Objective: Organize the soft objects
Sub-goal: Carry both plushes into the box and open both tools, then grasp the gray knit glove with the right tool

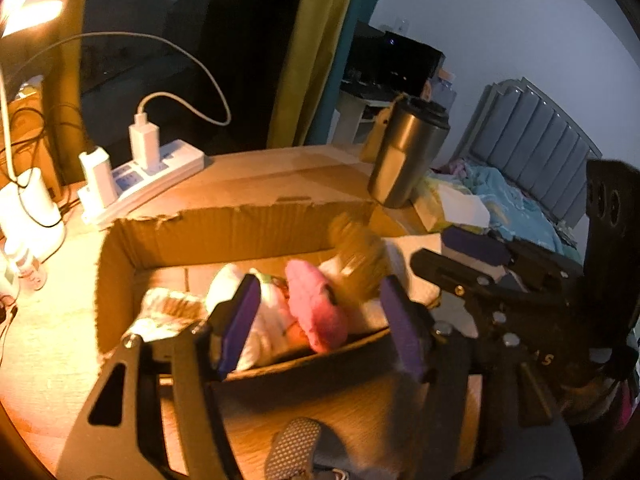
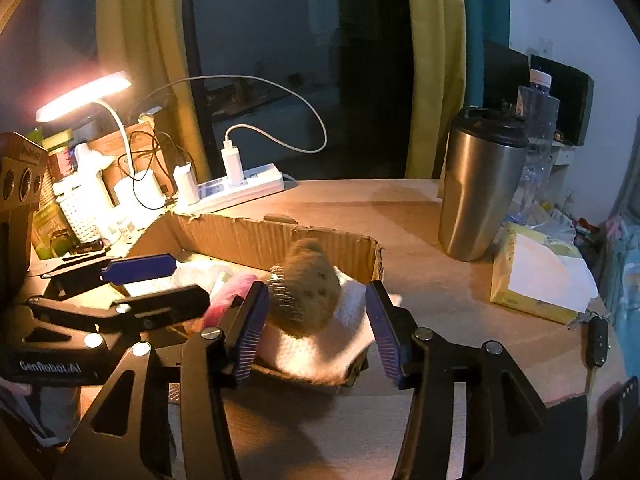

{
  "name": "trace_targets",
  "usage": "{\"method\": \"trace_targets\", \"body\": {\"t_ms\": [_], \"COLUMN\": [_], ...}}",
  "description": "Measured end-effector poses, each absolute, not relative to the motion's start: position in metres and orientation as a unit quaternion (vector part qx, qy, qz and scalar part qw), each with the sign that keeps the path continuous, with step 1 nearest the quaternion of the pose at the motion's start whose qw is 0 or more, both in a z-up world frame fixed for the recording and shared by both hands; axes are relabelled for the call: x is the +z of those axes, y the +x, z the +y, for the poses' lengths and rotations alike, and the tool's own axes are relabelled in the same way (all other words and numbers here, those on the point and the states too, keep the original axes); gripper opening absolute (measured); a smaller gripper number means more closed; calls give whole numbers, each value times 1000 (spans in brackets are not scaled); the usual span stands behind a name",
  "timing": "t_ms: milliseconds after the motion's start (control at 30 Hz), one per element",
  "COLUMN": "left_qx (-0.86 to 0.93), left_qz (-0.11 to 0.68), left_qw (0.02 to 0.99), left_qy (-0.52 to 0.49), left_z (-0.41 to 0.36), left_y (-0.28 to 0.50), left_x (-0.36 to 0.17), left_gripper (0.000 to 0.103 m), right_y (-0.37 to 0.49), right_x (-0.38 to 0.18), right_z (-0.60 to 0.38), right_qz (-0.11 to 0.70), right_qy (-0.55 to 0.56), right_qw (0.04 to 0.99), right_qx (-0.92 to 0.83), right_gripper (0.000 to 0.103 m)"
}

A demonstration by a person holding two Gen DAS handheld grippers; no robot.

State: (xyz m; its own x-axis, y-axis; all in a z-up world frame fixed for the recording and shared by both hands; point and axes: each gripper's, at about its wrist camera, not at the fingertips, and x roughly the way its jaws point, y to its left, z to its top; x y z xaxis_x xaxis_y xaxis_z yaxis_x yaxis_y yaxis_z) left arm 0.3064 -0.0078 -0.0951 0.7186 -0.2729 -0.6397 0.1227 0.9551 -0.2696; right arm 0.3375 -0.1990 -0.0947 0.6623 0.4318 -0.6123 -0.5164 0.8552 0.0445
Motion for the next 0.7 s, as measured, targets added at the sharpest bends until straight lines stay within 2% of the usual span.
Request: {"method": "trace_targets", "body": {"t_ms": [700], "left_qx": [-68], "left_qz": [327], "left_qw": [937], "left_qy": [-108], "left_z": [38], "left_y": [202], "left_x": [-81], "left_gripper": [64], "right_y": [240], "right_x": [-90], "right_z": [-170], "right_qz": [314], "right_qy": [-87], "right_qw": [905], "right_qx": [274], "right_gripper": [53]}}
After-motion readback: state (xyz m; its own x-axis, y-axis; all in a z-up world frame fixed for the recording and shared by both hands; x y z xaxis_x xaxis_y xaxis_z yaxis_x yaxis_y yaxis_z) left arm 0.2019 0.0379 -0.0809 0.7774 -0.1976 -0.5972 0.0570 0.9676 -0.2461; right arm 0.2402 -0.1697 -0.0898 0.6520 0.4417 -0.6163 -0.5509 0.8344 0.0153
